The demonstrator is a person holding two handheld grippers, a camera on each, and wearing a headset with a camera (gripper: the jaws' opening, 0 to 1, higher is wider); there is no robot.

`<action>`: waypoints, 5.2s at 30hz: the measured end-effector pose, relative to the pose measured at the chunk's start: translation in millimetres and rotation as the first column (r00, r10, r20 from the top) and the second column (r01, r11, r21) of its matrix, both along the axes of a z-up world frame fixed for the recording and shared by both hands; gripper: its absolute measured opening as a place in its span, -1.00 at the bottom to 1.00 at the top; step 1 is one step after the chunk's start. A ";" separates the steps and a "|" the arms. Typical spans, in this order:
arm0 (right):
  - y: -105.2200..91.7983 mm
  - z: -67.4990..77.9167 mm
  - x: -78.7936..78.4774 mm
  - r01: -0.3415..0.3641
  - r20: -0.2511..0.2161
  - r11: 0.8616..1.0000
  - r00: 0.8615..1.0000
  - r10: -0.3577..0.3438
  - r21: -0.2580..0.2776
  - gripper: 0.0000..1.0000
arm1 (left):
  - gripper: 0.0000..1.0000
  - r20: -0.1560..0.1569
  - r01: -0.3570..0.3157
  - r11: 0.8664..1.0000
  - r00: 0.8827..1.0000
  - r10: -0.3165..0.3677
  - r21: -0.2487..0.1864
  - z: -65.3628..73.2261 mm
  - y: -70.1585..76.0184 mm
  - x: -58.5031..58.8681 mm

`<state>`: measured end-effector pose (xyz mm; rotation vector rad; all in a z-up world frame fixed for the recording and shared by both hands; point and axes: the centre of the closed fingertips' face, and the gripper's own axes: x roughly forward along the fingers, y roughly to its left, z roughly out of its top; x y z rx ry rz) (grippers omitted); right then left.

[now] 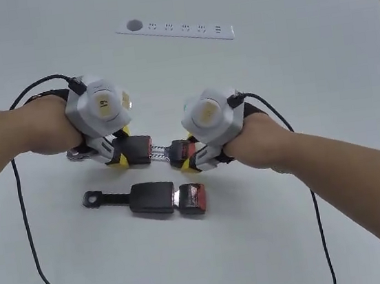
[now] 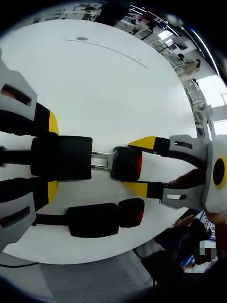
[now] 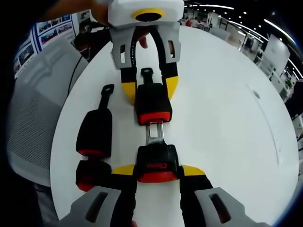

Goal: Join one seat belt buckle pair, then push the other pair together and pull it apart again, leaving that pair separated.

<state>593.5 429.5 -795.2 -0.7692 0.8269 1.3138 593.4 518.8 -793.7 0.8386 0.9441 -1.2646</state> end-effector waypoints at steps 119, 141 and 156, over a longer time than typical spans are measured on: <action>-110.4 3.6 -3.3 0.062 0.022 0.996 0.998 -0.061 -0.064 -0.34 | -0.33 -0.003 0.010 1.000 1.000 -0.010 0.005 1.6 -3.3 -0.9; -105.1 34.3 -8.4 0.135 0.097 0.991 0.986 -0.135 0.013 -0.13 | -0.06 0.060 -0.146 0.989 0.987 0.146 -0.014 16.0 19.2 -3.6; -113.7 50.3 -57.0 0.274 0.061 0.952 0.957 -0.285 0.138 0.19 | 0.35 0.079 -0.391 0.912 0.913 0.401 -0.123 42.2 66.1 -60.2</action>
